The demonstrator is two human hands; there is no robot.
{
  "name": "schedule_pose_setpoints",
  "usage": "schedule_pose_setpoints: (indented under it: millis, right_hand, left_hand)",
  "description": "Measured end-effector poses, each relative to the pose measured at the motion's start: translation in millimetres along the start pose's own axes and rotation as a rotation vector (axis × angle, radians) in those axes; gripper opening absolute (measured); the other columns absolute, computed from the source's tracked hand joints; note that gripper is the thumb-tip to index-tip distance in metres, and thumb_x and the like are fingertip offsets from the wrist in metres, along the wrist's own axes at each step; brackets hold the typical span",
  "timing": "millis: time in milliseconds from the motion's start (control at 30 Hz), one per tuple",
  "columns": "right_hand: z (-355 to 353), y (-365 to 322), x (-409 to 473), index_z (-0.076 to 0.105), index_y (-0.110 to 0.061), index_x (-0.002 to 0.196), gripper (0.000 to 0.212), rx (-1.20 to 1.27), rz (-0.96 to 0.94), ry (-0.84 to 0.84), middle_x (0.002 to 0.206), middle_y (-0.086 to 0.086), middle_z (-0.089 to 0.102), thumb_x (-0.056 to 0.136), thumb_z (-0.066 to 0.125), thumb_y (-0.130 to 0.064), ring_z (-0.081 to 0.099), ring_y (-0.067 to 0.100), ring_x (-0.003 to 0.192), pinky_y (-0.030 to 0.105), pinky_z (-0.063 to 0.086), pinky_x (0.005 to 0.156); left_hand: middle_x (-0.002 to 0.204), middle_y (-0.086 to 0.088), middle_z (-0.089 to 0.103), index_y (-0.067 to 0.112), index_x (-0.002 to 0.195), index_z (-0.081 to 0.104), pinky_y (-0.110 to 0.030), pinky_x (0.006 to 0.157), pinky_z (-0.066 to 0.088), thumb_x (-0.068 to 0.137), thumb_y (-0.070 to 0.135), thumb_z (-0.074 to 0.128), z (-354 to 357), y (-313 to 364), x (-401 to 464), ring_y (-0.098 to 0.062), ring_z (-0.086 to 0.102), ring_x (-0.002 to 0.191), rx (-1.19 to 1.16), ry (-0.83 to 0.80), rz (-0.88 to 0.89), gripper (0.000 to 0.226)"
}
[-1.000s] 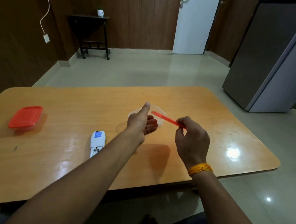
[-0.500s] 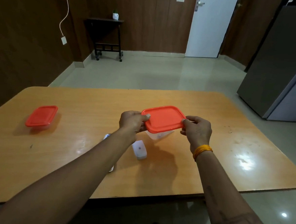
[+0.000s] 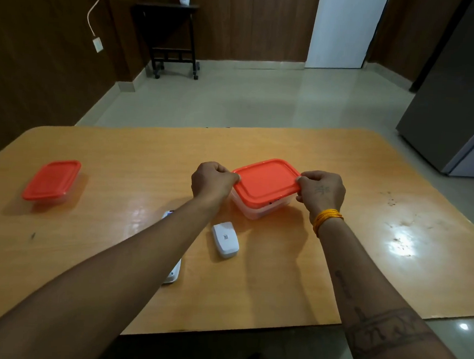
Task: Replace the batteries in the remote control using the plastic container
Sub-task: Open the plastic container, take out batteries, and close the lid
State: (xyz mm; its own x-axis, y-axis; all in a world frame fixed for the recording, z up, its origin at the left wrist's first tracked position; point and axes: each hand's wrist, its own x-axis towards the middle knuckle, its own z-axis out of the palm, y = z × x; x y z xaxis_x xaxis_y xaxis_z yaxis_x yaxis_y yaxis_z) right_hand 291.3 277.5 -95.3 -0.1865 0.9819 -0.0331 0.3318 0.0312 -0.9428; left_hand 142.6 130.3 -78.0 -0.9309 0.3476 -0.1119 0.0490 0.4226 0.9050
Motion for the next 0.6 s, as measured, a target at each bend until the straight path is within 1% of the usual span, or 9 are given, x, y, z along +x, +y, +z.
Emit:
schedule_pose_setpoints:
  millis: [67,133,167,233,267,333,400,500,600]
  right_hand:
    - [0.4,4.0,3.1,0.081,-0.021,0.085,0.011,-0.022,0.004,0.004,0.072,0.003,0.075,0.086,0.075,-0.012,0.073,0.024,0.054,0.046,0.068,0.072]
    - [0.1,5.7,3.8,0.078,-0.025,0.081,0.013,-0.032,-0.004,0.002,0.069,0.002,0.074,0.085,0.074,-0.013,0.074,0.025,0.055,0.046,0.068,0.071]
    - [-0.1,6.2,3.9,0.078,-0.025,0.083,0.012,-0.032,-0.005,-0.003,0.07,0.001,0.074,0.085,0.074,-0.013,0.074,0.025,0.055,0.046,0.068,0.071]
    - [-0.1,5.6,2.3,0.082,-0.02,0.09,0.011,-0.027,-0.001,-0.016,0.075,0.001,0.076,0.087,0.074,-0.013,0.074,0.025,0.056,0.045,0.068,0.071]
    - [0.0,5.2,1.3,0.083,-0.018,0.094,0.012,-0.025,0.002,-0.019,0.077,0.002,0.077,0.087,0.074,-0.013,0.074,0.025,0.056,0.045,0.068,0.07]
    - [0.1,4.6,-0.2,0.084,-0.017,0.096,0.014,-0.03,0.006,-0.023,0.081,0.005,0.078,0.087,0.075,-0.013,0.074,0.025,0.056,0.044,0.068,0.07]
    - [-1.0,3.2,-1.3,0.084,-0.017,0.096,0.014,-0.035,0.011,-0.024,0.084,0.005,0.078,0.087,0.075,-0.012,0.072,0.024,0.055,0.044,0.068,0.069]
    - [-4.1,3.4,-0.9,0.084,-0.014,0.097,0.014,-0.051,0.008,-0.02,0.084,0.005,0.077,0.088,0.074,-0.012,0.071,0.023,0.054,0.044,0.068,0.067]
    - [-3.4,4.9,-2.1,0.084,-0.015,0.103,0.017,-0.062,-0.012,-0.016,0.078,0.003,0.076,0.089,0.076,-0.019,0.073,0.026,0.057,0.046,0.068,0.071]
  left_hand:
    - [0.079,0.002,0.074,0.015,0.076,0.074,-0.029,0.065,0.053,0.073,0.028,0.088,3.8,-4.8,0.7,-0.022,0.066,0.069,0.007,0.001,-0.014,0.02]
    - [0.079,0.0,0.075,0.016,0.074,0.073,-0.034,0.068,0.061,0.072,0.029,0.088,5.5,-7.5,0.2,-0.025,0.071,0.074,-0.003,0.019,-0.011,0.02]
    - [0.079,-0.001,0.075,0.015,0.074,0.073,-0.038,0.071,0.065,0.071,0.028,0.088,5.3,-8.4,-0.6,-0.026,0.074,0.075,-0.016,0.023,-0.016,0.019]
    - [0.078,-0.007,0.077,0.011,0.078,0.074,-0.044,0.072,0.068,0.073,0.022,0.086,3.9,-9.9,-2.2,-0.028,0.075,0.069,-0.06,0.016,-0.037,0.018]
    - [0.08,-0.01,0.078,0.007,0.081,0.075,-0.044,0.071,0.068,0.074,0.018,0.085,2.9,-10.2,-3.5,-0.026,0.074,0.066,-0.085,0.007,-0.052,0.016]
    - [0.086,-0.014,0.078,0.005,0.083,0.076,-0.041,0.07,0.069,0.077,0.011,0.083,0.3,-10.7,-5.9,-0.024,0.072,0.066,-0.125,-0.019,-0.077,0.012]
    - [0.087,-0.012,0.077,0.008,0.08,0.076,-0.041,0.073,0.068,0.077,0.007,0.083,-2.0,-10.3,-9.1,-0.024,0.071,0.069,-0.146,-0.056,-0.093,0.008]
    - [0.089,-0.01,0.077,0.012,0.078,0.075,-0.042,0.076,0.068,0.076,0.005,0.086,-3.2,-10.5,-12.1,-0.025,0.072,0.074,-0.134,-0.101,-0.09,0.013]
    - [0.087,-0.008,0.076,0.012,0.082,0.075,-0.045,0.079,0.068,0.077,0.009,0.087,-4.1,-9.5,-11.8,-0.024,0.072,0.072,-0.115,-0.114,-0.077,0.013]
